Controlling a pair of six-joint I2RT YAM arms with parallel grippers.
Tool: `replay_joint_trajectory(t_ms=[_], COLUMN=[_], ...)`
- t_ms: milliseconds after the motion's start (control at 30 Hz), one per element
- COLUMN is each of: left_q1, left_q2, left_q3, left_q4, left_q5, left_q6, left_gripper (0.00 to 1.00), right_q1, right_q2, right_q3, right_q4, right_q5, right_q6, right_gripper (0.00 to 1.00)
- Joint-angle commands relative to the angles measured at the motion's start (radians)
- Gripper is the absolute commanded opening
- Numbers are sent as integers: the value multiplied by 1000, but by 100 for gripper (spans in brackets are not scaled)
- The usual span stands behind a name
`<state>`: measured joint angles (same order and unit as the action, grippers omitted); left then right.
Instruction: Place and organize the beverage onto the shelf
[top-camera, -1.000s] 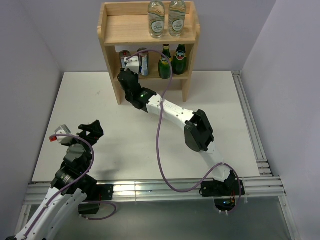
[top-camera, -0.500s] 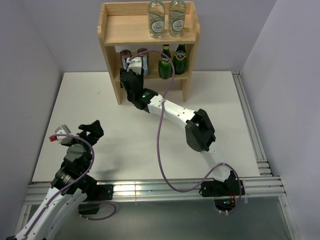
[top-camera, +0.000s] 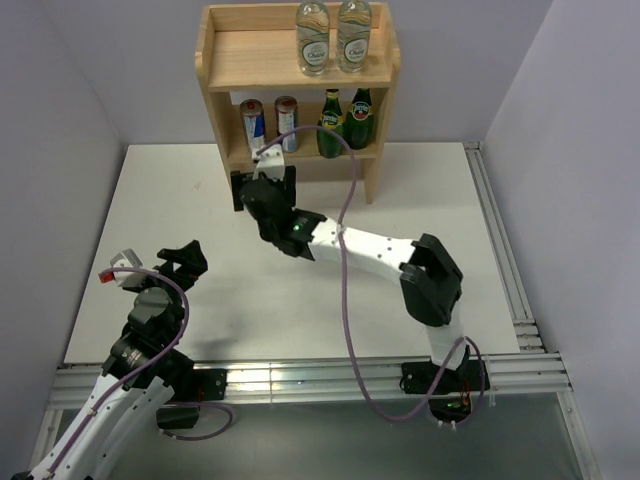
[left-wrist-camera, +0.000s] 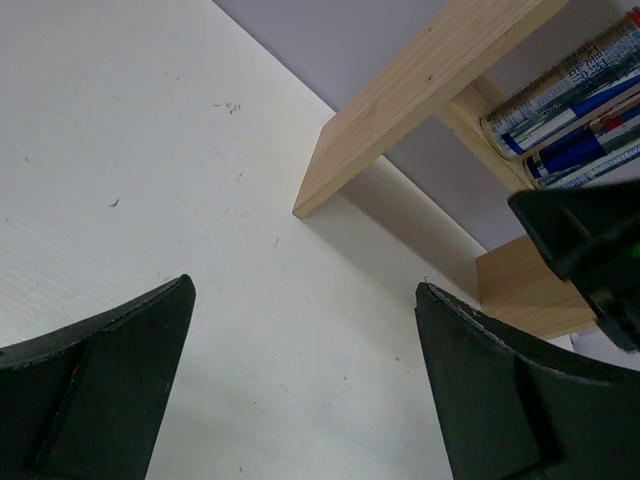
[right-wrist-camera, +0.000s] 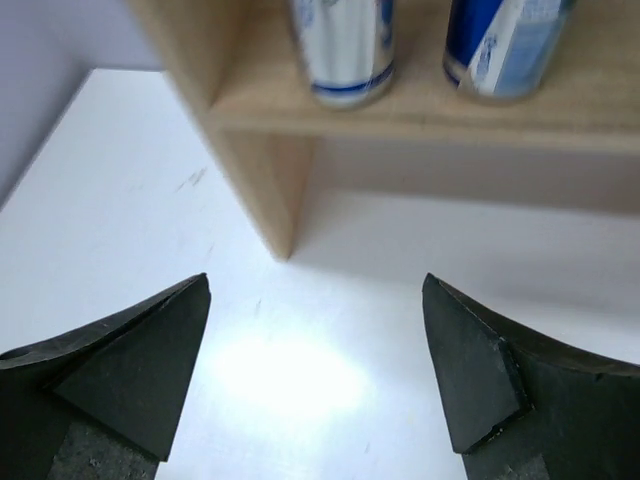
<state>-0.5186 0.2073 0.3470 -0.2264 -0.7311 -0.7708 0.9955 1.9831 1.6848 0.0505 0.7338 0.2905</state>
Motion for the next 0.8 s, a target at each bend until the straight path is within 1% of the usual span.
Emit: replay_joint_trajectory(t_ms=[0, 67, 100, 133, 167, 200, 233, 267, 300, 367, 400, 533, 600, 667, 767], left_q1=[-1, -3, -1, -1, -1, -3, -3, -3, -1, -1, -1, -1, -3, -1, -3], left_q2=[7, 9, 7, 1, -2, -6, -12, -13, -14, -14, -14, -8, 6, 32, 50], left_q3=[6, 3, 1, -6, -12, -19, -25, -23, -20, -8, -3, 13, 24, 46, 55], left_q4=[19, 25, 35, 60, 84, 107, 148, 162, 176, 217, 252, 346, 377, 383, 404], left_q5=[-7, -4, 15, 28, 53, 97, 120, 139, 186, 229, 252, 378, 404, 426, 453], left_q6=[21, 24, 31, 37, 62, 76, 88, 100, 106, 122, 123, 148, 156, 159, 160], left_gripper=[99, 99, 99, 99, 99, 99, 99, 99, 99, 99, 99, 99, 99, 99, 99], right_q1=[60, 115, 135, 178, 199, 221, 260, 276, 293, 313, 315, 325, 328, 327, 328], right_q2=[-171, -280, -320, -404, -449, -493, -579, -622, -701, -780, -852, -983, -1032, -1052, -1066], right_q3=[-127, -213, -302, -347, -393, -483, -526, -563, -632, -684, -729, -780, -789, -798, -795], right_q4=[46, 51, 51, 46, 39, 38, 37, 7, -9, -75, -81, -148, -170, -158, -207], right_q5=[96, 146, 214, 252, 281, 344, 381, 424, 478, 501, 506, 587, 607, 627, 659], right_q6=[59, 70, 81, 88, 96, 101, 104, 116, 142, 182, 193, 199, 210, 185, 222], right_gripper=[93, 94, 94, 94, 94, 94, 94, 94, 94, 94, 94, 94, 94, 94, 94])
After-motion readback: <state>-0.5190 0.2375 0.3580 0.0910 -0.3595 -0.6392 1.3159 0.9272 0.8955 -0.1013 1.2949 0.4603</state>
